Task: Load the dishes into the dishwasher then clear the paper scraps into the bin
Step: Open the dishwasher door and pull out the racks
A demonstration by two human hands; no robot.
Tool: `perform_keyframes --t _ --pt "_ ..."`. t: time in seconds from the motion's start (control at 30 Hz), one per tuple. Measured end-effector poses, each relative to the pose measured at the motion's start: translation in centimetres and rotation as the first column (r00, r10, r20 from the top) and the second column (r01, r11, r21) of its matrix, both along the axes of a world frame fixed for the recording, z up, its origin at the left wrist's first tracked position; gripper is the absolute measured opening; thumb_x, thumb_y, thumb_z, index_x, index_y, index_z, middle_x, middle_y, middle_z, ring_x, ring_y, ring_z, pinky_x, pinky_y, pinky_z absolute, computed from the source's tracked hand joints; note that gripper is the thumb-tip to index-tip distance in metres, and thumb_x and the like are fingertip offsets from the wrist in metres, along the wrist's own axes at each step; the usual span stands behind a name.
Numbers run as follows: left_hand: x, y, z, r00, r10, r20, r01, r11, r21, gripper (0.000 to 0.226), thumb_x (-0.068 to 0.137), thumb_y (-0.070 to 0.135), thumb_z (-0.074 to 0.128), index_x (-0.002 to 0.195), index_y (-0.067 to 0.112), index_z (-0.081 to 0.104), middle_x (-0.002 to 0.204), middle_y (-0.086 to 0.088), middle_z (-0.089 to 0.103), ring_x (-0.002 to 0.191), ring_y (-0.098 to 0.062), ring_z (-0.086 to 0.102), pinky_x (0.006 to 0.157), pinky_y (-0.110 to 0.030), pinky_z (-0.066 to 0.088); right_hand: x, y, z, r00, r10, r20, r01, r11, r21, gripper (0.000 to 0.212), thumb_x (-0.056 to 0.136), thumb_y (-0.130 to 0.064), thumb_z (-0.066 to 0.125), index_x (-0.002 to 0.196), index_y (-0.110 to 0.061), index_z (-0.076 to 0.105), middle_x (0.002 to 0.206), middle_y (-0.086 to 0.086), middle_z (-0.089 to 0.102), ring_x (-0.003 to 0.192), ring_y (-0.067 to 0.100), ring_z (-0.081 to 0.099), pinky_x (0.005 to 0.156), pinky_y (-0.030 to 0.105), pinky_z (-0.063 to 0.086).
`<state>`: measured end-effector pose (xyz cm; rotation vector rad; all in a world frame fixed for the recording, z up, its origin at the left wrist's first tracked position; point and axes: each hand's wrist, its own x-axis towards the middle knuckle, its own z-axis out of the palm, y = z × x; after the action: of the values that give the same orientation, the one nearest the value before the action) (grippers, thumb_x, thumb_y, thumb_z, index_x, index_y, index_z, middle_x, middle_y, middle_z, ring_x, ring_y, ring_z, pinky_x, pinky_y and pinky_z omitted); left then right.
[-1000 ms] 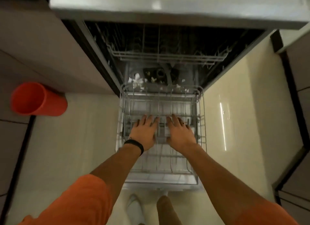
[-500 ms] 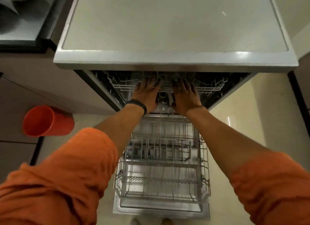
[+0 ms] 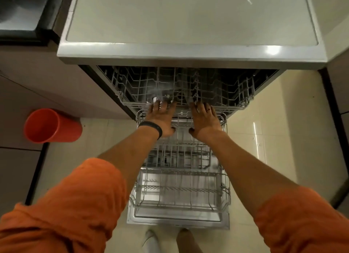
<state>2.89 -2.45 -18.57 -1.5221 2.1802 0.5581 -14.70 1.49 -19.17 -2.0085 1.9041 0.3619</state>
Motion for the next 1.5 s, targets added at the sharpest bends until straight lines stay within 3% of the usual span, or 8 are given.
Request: perform_keyframes --t 0.13,0.3,0.47,0.73,1.0,1.3,1.5 --pt "0.8 4.7 0.5 1.0 -0.018 0.015 0.017 0.999 0.044 0.105 0.091 0.048 0.064 0.16 0.028 -0.013 0.169 -0.013 -0.01 0.155 -0.039 -0.01 0.127 -0.051 0.001 0.8 4.6 0.5 0.997 -0.023 0.075 0.019 0.999 0.044 0.1 0.092 -0.04 0.069 0.162 -0.016 0.002 0.168 0.013 0.003 0.155 0.037 0.003 0.127 0.047 0.005" --pt "1.6 10.3 1.3 0.999 -0.018 -0.03 0.021 0.996 0.085 0.103 0.092 0.045 0.066 0.162 0.023 -0.006 0.168 -0.02 -0.001 0.154 -0.044 -0.003 0.125 -0.054 0.004 1.7 9.7 1.2 0.994 -0.027 0.11 0.023 0.999 0.041 0.094 0.087 -0.043 0.072 0.159 -0.014 0.018 0.161 0.015 0.022 0.151 0.038 0.018 0.126 0.051 0.017" --pt "2.5 14.0 1.4 0.996 -0.044 -0.075 0.051 0.995 0.091 0.102 0.09 0.043 0.066 0.162 0.02 -0.002 0.167 -0.017 0.007 0.154 -0.042 0.001 0.126 -0.053 0.009 2.1 13.8 1.4 0.985 -0.07 0.16 0.057 0.994 0.088 0.097 0.088 -0.037 0.073 0.16 -0.015 0.012 0.162 0.015 0.017 0.154 0.039 0.011 0.125 0.052 0.02" --pt "3.3 17.1 1.6 0.992 -0.029 -0.126 0.041 0.994 0.096 0.094 0.088 0.046 0.067 0.16 0.02 0.012 0.158 -0.016 0.024 0.151 -0.042 0.014 0.124 -0.051 0.02 2.0 16.3 2.3 0.995 0.023 0.101 -0.038 0.988 0.147 0.099 0.086 -0.037 0.074 0.16 -0.016 0.013 0.156 0.015 0.026 0.148 0.039 0.021 0.126 0.048 0.018" --pt "4.0 20.6 2.3 0.993 -0.049 -0.109 0.067 0.983 0.171 0.097 0.091 0.046 0.065 0.162 0.021 0.004 0.165 -0.017 0.013 0.154 -0.04 0.006 0.125 -0.049 0.017 2.5 20.1 2.6 0.996 0.025 0.09 -0.041 0.982 0.183 0.101 0.087 -0.038 0.074 0.162 -0.015 0.011 0.158 0.016 0.022 0.149 0.04 0.02 0.123 0.048 0.022" --pt "6.0 24.2 2.7 0.994 -0.056 -0.09 0.072 0.981 0.18 0.094 0.091 0.044 0.064 0.162 0.023 0.006 0.164 -0.015 0.014 0.154 -0.039 0.006 0.122 -0.051 0.024 4.3 24.2 2.6 0.996 0.049 0.08 -0.065 0.975 0.214 0.104 0.088 -0.041 0.071 0.163 -0.018 0.003 0.162 0.015 0.016 0.15 0.039 0.017 0.123 0.048 0.02" --pt "5.3 26.6 3.5 0.993 -0.057 -0.106 0.078 0.975 0.21 0.095 0.09 0.045 0.066 0.161 0.023 0.007 0.162 -0.013 0.02 0.154 -0.038 0.01 0.119 -0.051 0.028 3.7 26.1 3.0 0.996 0.04 0.079 -0.058 0.968 0.246 0.101 0.087 -0.04 0.072 0.162 -0.017 0.008 0.161 0.014 0.018 0.15 0.039 0.017 0.122 0.047 0.023"
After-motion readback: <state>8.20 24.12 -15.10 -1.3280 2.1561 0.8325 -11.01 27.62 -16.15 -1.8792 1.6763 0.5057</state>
